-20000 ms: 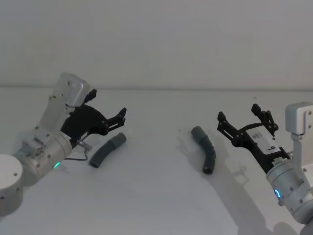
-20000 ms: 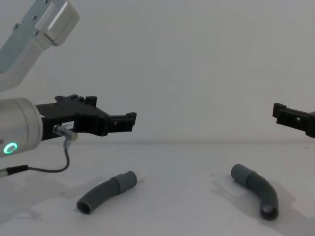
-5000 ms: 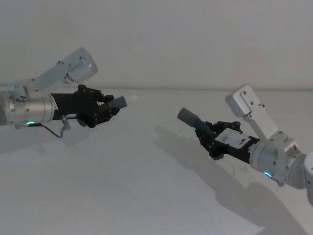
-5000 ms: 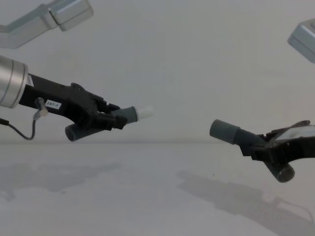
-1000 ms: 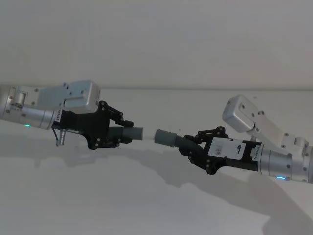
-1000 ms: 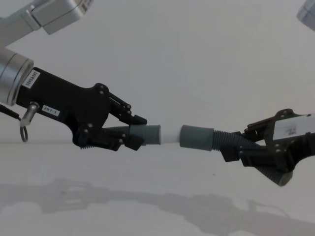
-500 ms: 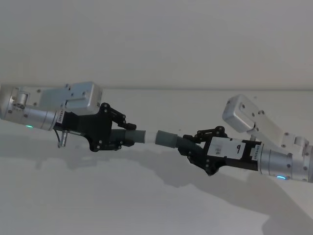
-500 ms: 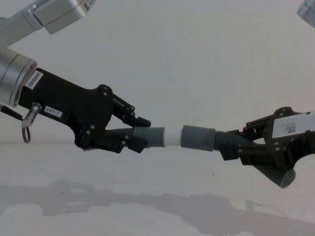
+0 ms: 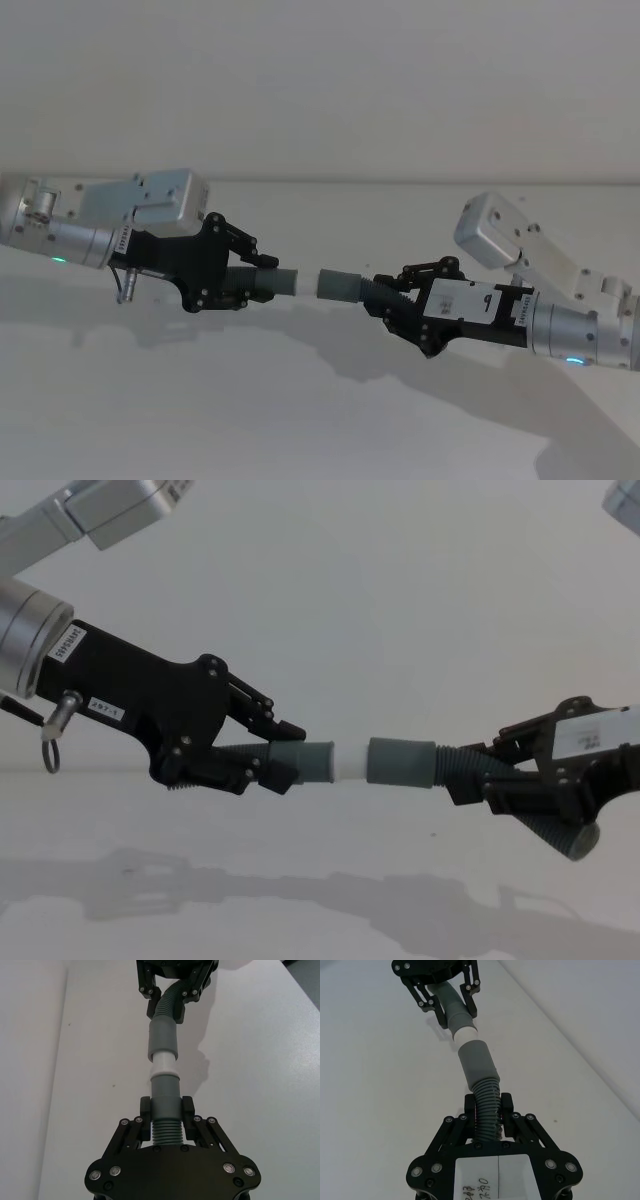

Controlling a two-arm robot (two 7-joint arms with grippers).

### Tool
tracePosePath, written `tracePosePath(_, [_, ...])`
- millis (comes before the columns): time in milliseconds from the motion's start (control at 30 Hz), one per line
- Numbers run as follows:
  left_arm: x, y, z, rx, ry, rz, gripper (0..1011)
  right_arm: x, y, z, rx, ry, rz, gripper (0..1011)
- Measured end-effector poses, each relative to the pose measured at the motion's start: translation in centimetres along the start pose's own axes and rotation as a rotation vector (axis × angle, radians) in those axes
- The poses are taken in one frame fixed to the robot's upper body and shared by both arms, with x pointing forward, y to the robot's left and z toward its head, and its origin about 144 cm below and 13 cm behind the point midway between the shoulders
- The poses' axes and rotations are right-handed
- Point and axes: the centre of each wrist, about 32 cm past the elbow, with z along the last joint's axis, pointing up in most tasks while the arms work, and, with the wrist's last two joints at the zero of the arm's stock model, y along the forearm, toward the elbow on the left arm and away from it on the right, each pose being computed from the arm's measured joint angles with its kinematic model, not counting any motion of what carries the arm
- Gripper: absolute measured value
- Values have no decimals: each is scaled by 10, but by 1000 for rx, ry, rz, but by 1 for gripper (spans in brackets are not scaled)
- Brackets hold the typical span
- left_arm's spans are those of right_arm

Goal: Use both hands to pick up one end of the pipe from the table, align the ends, and insert them.

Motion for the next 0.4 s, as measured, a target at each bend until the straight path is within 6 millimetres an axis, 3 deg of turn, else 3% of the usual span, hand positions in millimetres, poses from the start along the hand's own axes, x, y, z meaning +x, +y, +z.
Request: tracePosePath(400, [0,0,0,4,3,4,353,1,0,0,-2,1,2,291])
